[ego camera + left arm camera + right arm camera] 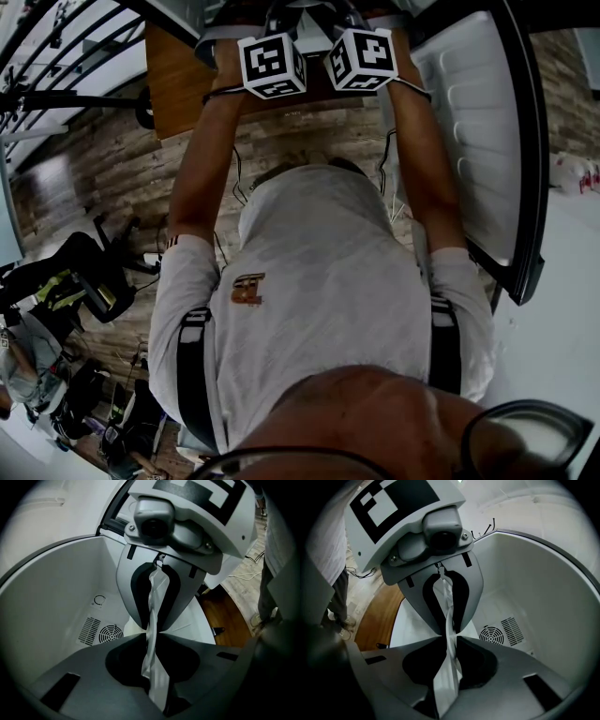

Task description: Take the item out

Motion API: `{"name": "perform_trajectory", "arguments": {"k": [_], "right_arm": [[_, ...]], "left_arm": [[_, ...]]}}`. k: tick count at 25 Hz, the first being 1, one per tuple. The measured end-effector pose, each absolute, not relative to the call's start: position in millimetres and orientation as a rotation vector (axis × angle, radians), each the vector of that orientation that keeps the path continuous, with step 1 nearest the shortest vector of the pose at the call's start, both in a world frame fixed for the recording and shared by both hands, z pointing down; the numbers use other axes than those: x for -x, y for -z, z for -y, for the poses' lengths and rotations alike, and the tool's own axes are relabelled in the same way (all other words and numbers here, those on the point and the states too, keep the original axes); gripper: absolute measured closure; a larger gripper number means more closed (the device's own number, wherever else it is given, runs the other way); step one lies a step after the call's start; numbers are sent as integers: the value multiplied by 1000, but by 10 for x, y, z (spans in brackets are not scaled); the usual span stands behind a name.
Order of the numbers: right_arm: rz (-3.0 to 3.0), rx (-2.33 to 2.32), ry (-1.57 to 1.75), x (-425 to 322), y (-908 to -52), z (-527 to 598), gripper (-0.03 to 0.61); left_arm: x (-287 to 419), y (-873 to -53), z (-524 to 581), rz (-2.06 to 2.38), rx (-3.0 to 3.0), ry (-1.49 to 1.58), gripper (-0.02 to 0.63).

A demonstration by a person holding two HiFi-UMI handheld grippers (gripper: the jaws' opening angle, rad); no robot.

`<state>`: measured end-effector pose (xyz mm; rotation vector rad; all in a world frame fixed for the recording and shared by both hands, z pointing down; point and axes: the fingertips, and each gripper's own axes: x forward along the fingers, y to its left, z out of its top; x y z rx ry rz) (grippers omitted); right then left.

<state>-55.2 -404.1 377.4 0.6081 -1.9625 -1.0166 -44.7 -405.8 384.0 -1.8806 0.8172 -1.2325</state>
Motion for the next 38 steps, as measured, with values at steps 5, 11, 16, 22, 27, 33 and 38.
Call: {"name": "perform_trajectory", "arguments": {"k": [5,11,16,22,27,33,38], "right_arm": [[1962,-598,1022,564,-3737,3967,511],[1934,-637,1076,560,-3697,3882,522],[1905,-701,1142,566,-3637,3820,529],[1880,-728,1190,551,-3632,3726,531],[1864,-745,1224,564,-3631,3627,531],[1870,-773,1232,553,-3567,3478,531],[1876,-784,1253,553,-3465,3293,531]], "left_arm": [[454,-3812,3993,-819,1868,1224,554],[449,-3744,3916,-837,1815,1183,569],[459,-3713,3846,-849,1787,1159,571],[447,-3709,3745,-852,1726,1148,571],[456,-3704,3641,-867,1694,1127,571],[448,-3636,3495,-876,1662,1106,571],[453,-3537,3310,-880,1641,1089,571]]}}
